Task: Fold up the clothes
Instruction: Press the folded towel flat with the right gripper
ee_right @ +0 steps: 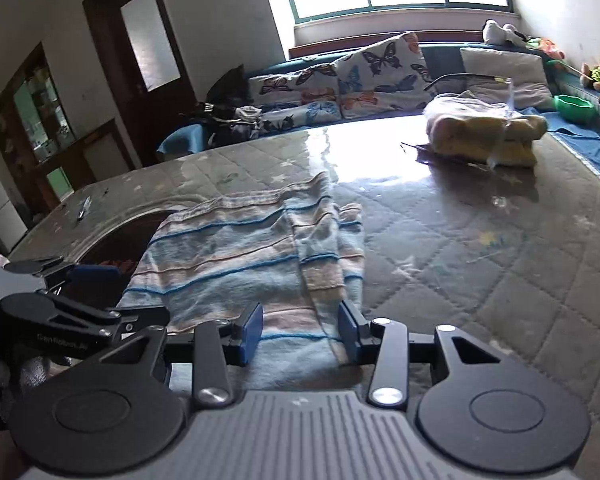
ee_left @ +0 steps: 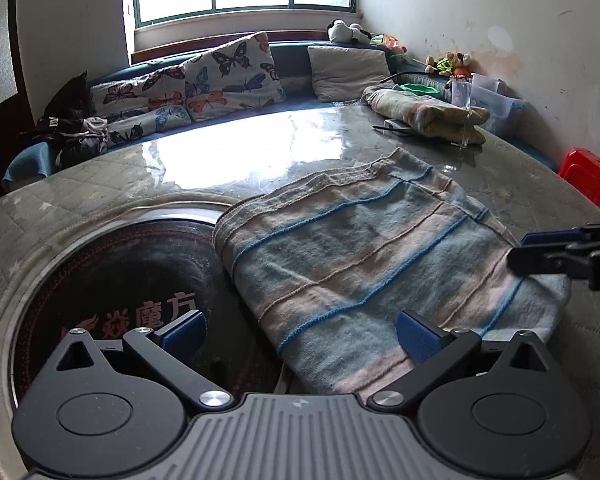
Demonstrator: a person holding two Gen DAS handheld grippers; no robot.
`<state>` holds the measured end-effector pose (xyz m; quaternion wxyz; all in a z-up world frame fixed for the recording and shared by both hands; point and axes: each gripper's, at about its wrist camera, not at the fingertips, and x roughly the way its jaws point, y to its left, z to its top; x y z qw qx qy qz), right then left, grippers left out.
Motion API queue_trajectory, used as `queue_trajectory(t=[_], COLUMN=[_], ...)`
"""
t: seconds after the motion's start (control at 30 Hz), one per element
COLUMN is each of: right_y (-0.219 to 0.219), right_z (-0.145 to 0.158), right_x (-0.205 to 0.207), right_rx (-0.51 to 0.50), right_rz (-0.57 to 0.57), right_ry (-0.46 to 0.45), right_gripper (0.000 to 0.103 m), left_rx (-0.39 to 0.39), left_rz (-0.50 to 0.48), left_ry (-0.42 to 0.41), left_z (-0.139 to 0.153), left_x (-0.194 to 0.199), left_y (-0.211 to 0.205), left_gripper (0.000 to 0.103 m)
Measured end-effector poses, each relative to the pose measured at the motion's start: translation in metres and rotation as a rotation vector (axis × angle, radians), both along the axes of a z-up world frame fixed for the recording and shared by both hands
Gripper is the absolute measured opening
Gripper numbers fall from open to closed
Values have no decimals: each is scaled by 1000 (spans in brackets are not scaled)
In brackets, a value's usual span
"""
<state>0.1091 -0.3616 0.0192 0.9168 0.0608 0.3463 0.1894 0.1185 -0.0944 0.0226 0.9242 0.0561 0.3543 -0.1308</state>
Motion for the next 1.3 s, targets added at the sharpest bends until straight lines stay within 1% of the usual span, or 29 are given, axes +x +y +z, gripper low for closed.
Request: queue_trajectory(t=[0.07, 0.2, 0.33, 0.4, 0.6, 0.67, 0.77, 0.83, 0.9, 1.07, 1.13, 1.2, 1.3], right_y=[-1, 1, 6, 7, 19, 24, 30, 35, 41, 42, 40, 30, 19], right_z=[5, 12, 2, -3, 15, 10, -6, -10, -9, -10, -8, -1, 2], right_x=[-7, -26, -29, -29, -41, -40, -36, -41, -47, -46, -47, -47, -42], right_rx=[-14, -18, -32, -41, -90, -110, -144, -184, -221, -224, -211, -138, -102], right_rz=[-3, 36, 41, 39, 71, 78, 79, 89, 96, 100, 104, 78, 26], right_ry=[-19, -55, -41, -38, -103, -102, -72, -100, -121, -93, -101, -102, -106], right_gripper=[42, 44, 45, 45, 45, 45, 45, 45, 45, 46, 45, 45, 45], left_rx=[2, 9, 45, 49, 64, 65, 55, 52, 50, 27, 29, 32, 33], left_rz=[-8, -31, -36, -36, -50, -47, -38, -40, -44, -44, -44, -46, -42], left_ry=[-11, -22, -12, -17, -40, -39, -30, -29, -28, -9, -9, -10, -8], left_z=[3, 5, -5, -6, -3, -5, -7, -7, -8, -9, -8, -8, -8], left_x=[-5, -14, -17, -19, -31, -34, -36, -38, -40, -41, -43, -44, -45], left_y=[0, -3, -7, -5, -2, -2, 1, 2, 3, 8, 9, 9, 8], left_gripper=[103, 103, 103, 103, 103, 103, 103, 103, 103, 103, 103, 103, 103])
